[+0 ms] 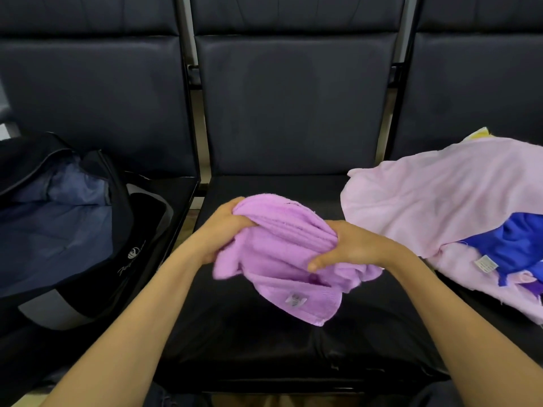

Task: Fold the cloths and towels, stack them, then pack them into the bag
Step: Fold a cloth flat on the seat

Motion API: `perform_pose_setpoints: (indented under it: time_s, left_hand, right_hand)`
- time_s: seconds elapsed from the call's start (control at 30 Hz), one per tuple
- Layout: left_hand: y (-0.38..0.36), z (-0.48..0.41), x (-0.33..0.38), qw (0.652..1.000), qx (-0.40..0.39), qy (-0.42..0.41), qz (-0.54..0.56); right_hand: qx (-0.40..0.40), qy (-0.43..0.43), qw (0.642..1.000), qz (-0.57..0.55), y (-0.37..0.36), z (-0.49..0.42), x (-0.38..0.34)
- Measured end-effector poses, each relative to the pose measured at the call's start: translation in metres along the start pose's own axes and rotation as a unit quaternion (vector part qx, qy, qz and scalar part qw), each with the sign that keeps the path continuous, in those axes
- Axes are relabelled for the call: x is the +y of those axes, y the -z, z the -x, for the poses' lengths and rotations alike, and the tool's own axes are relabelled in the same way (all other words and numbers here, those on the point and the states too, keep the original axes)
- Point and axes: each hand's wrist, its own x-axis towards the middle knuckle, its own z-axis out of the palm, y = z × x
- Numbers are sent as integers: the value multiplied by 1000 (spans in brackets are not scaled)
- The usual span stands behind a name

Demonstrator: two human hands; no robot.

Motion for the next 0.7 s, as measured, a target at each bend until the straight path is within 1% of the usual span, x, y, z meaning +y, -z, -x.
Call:
perform_pose_setpoints:
  time_s: [0.07, 0.1, 0.13, 0.17, 0.2, 0.23, 0.27, 0.3, 0.37, 0.43, 0.5, 0.53, 0.6, 0.67, 0.7]
  left_hand:
    - [2, 0, 5, 999, -46, 21, 2]
    - [2, 2, 7, 995, -86, 44, -3]
    - [2, 4, 8, 990, -118, 68, -31]
    - [3, 4, 6, 981, -145, 80, -98]
    - [3, 3, 3, 965, -161, 93, -187]
    - [2, 3, 1, 944, -172, 102, -262]
    - [0, 2, -3, 928, -170, 109, -312]
    - [-2, 2, -5, 926, -160, 116, -323]
    - [-5, 3, -8, 942, -144, 105, -285]
    - [-7, 5, -8, 961, -149, 77, -218]
    - [-9, 5, -9, 984, -143, 75, -72]
    - [-10, 4, -9, 989, -128, 77, 6]
    - [-15, 3, -10, 984, -105, 81, 118]
    - [-20, 4, -7, 979, -100, 83, 157]
    - [-21, 4, -7, 981, -104, 78, 143]
  right_hand:
    - [-20, -47, 989, 138, 0, -1, 2]
    - [-20, -69, 978, 194, -1, -2, 4]
    - [-7, -79, 965, 248, -2, -6, 6]
    - [24, -76, 947, 310, -2, -9, 8]
    - [69, -66, 925, 368, -1, -11, 9]
    - [124, -53, 906, 400, 2, -14, 13]
    - [171, -40, 900, 398, 6, -15, 18]
    - [196, -28, 909, 368, 9, -14, 22]
    - [199, 0, 944, 261, 12, -11, 26]
    - [191, 27, 969, 153, 9, -5, 26]
    - [190, 47, 977, 83, 7, -3, 27]
    - [189, 50, 979, 60, 6, -2, 26]
    - [166, 42, 985, 26, 8, 1, 22]
    - [110, 19, 994, 18, 9, 6, 17]
    - [81, 9, 996, 35, 9, 9, 15]
